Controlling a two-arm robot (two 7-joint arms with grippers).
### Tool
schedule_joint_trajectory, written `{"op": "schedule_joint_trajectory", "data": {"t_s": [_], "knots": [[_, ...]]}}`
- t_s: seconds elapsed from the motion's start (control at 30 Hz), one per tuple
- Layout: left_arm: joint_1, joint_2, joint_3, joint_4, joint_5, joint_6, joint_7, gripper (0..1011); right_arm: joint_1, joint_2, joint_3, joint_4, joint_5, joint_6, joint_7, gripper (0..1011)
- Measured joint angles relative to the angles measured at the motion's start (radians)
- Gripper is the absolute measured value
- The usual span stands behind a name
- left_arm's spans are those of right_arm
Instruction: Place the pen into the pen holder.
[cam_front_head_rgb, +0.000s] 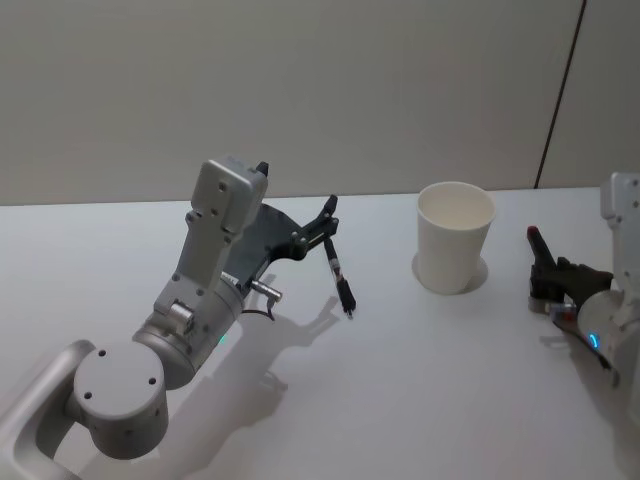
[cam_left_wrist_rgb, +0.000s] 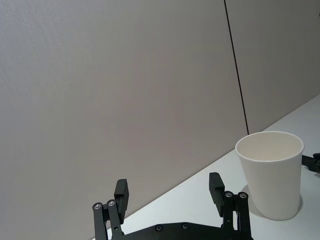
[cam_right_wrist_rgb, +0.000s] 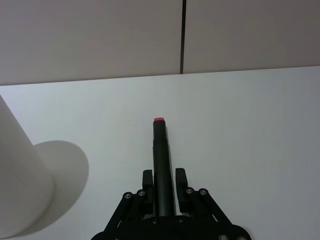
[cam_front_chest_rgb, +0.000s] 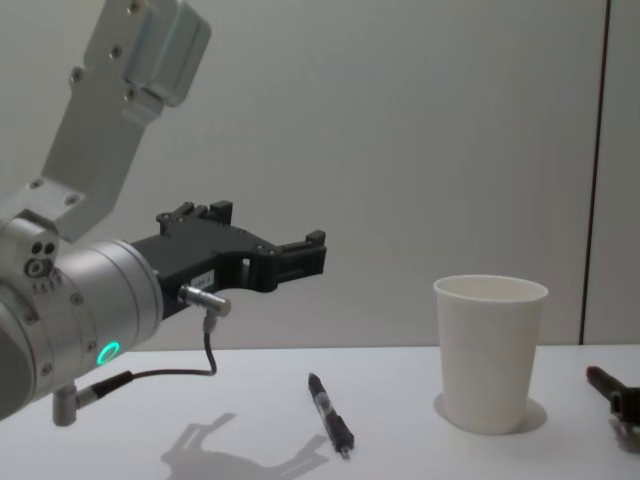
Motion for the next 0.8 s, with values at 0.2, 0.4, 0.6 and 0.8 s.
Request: {"op": "schedule_joint_trajectory", "data": {"t_s": [0.2, 0.4, 0.6, 0.8], "knots": [[0.000, 0.000, 0.000, 0.000, 0.000, 0.000, 0.000, 1001, 0.000, 0.000, 0.000, 0.000, -0.001, 0.000, 0.001, 237], [0.000, 0.000, 0.000, 0.000, 0.000, 0.000, 0.000, 1001, 0.000, -0.001, 0.001, 0.001, -0.003, -0.003, 0.004, 201], [0.000, 0.000, 0.000, 0.000, 0.000, 0.000, 0.000, 1001, -0.001, 0.000, 0.001, 0.002, -0.006, -0.008, 0.007, 185], [0.000, 0.000, 0.000, 0.000, 0.000, 0.000, 0.000, 1001, -0.001, 0.000, 0.002, 0.003, -0.008, -0.011, 0.009, 185]]}}
